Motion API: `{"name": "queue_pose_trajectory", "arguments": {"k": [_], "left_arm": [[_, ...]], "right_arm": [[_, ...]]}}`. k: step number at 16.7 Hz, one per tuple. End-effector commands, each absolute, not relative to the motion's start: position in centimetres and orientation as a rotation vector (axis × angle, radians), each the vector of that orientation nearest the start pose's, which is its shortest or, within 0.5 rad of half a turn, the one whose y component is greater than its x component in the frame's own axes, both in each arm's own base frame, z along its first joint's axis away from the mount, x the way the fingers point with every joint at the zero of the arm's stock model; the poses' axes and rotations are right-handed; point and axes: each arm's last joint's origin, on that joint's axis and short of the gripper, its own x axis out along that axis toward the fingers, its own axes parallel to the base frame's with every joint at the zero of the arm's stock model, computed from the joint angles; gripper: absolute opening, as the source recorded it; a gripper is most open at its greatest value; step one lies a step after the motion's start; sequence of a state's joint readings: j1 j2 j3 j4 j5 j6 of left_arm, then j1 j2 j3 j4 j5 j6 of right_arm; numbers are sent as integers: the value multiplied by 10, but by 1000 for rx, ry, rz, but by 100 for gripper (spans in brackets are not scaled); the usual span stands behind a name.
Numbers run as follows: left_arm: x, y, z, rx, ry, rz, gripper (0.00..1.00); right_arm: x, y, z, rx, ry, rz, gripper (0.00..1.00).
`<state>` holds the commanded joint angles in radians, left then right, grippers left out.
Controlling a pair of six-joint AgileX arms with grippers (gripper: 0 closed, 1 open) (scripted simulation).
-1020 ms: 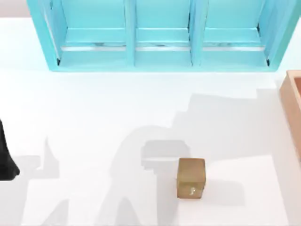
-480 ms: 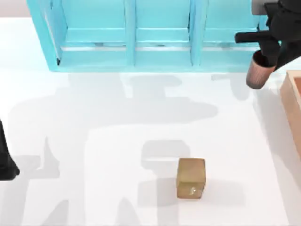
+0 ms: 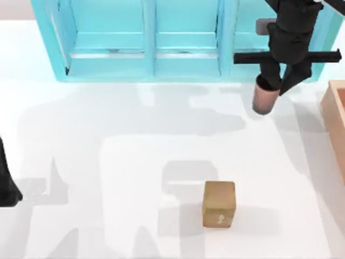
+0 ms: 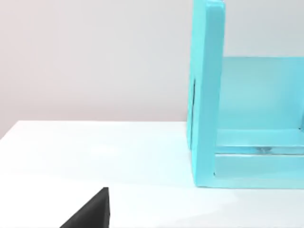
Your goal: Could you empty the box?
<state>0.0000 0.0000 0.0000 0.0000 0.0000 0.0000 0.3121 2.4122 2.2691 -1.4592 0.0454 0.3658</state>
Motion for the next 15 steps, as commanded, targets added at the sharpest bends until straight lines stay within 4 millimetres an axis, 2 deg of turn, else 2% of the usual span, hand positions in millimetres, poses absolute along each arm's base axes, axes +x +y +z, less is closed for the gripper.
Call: {"name": "queue_pose_trajectory", "arguments": {"k": [6, 15], "left_arm": [[106, -1, 160, 0, 0, 0, 100], [106, -1, 160, 0, 0, 0, 100]], "right_arm": [[446, 150, 198, -3, 1588, -70, 0], [446, 152, 158, -5, 1586, -71, 0]]}}
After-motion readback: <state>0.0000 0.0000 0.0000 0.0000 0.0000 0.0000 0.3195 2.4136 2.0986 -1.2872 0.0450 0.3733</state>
